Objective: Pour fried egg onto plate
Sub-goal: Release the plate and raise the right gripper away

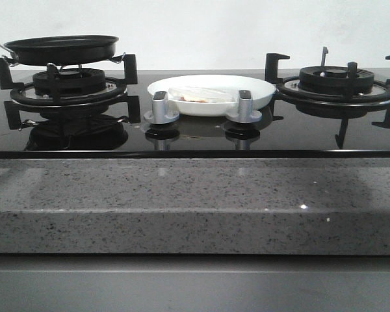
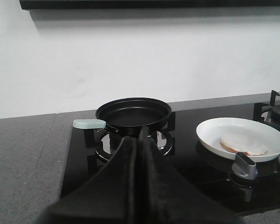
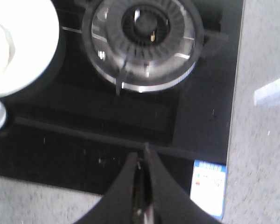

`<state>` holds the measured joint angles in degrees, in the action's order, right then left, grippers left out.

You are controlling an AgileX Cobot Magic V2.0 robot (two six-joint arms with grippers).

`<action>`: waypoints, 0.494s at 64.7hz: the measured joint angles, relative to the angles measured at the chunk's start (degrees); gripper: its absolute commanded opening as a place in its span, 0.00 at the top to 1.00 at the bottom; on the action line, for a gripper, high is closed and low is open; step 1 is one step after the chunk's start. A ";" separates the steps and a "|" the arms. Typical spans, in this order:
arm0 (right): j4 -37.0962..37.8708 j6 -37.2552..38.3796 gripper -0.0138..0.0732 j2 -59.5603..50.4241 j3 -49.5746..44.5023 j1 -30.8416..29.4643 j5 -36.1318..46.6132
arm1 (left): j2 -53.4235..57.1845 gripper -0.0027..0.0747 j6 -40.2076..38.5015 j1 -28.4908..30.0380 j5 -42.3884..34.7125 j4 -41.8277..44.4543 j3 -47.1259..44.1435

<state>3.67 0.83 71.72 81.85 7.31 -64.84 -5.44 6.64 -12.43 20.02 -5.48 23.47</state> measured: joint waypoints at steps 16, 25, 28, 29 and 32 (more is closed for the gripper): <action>-1.18 0.28 0.91 -16.48 -25.51 0.00 16.27 | 0.00 0.99 0.00 0.00 0.00 0.00 0.00; -1.26 0.28 0.91 -26.05 -36.95 0.00 25.07 | 0.00 0.99 0.00 0.00 0.00 0.00 0.00; -1.26 0.28 0.91 -28.91 -40.37 0.00 27.09 | 0.00 0.99 0.00 0.00 0.00 0.00 0.00; -1.26 0.28 0.91 -30.37 -41.73 0.00 27.96 | 0.00 0.99 0.00 0.00 0.00 0.00 0.00; -1.26 0.28 0.91 -33.34 -44.30 0.00 29.83 | 0.00 0.99 0.00 0.00 0.00 0.00 0.00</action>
<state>2.41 1.10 38.38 37.55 7.31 -35.00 -5.44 6.64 -12.43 20.02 -5.48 23.47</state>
